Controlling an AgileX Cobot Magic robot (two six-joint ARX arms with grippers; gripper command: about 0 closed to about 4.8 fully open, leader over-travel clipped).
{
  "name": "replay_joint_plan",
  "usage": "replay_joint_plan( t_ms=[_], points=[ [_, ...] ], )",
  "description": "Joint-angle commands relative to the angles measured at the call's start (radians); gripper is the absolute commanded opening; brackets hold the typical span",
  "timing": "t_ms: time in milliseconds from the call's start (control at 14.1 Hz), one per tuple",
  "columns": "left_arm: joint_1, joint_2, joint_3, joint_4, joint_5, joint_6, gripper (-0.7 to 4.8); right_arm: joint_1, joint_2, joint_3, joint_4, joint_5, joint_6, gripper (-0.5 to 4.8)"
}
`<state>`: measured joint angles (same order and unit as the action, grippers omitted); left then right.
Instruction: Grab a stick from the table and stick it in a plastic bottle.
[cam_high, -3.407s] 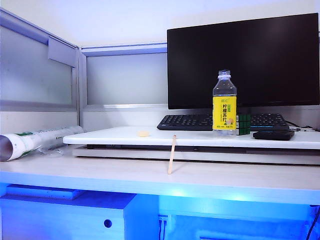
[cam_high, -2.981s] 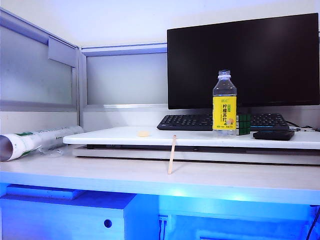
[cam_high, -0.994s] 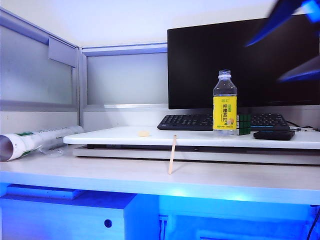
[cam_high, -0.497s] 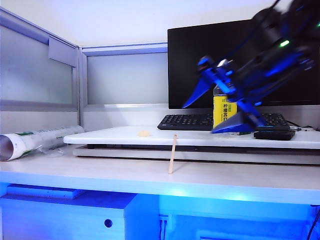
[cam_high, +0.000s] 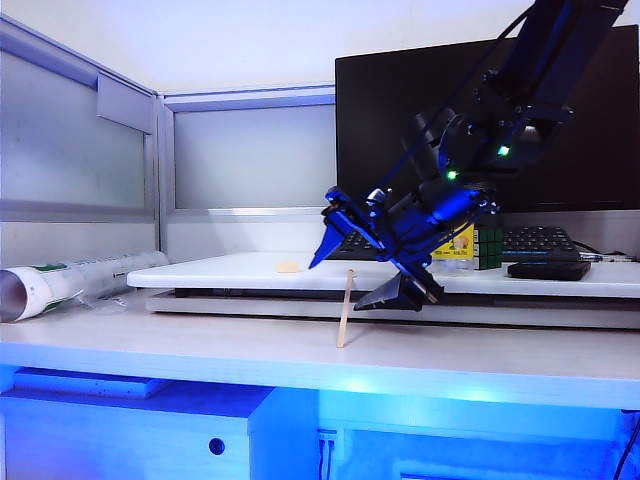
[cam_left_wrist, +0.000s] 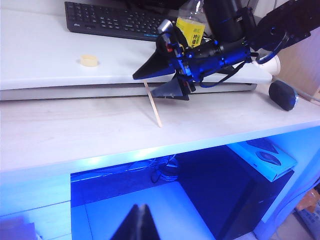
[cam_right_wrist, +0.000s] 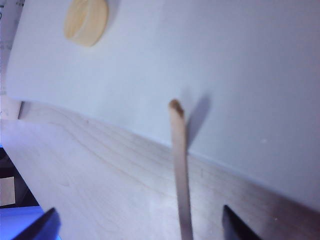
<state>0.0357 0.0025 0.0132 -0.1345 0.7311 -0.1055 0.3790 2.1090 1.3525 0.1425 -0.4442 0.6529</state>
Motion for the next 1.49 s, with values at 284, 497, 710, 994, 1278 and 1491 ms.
replay_joint_plan(
  t_ms=[284,497,710,994,1278,1491],
  points=[
    [0.000,0.000,0.000,-0.006,0.010,0.000,-0.05,0.040,0.051,0.004,0.011,0.060,0.003,1.64],
    [0.000,0.001,0.000,-0.006,0.010,0.000,-0.05,0.039,0.000,0.005,0.025,0.061,-0.004,-0.07],
    [0.000,0.001,0.000,-0.006,0.010,0.001,-0.05,0.039,-0.050,0.016,0.026,0.060,-0.034,-0.07],
    [-0.002,0.001,0.000,0.010,0.010,0.001,-0.05,0.039,-0.134,0.035,0.029,0.057,-0.039,-0.07],
    [-0.008,0.000,0.000,0.033,0.006,0.001,-0.05,0.020,-0.318,0.148,0.010,0.068,-0.181,-0.07],
    [-0.008,0.000,-0.001,0.072,0.004,0.003,-0.05,0.000,-0.318,0.313,-0.126,0.140,-0.363,-0.07]
  ],
)
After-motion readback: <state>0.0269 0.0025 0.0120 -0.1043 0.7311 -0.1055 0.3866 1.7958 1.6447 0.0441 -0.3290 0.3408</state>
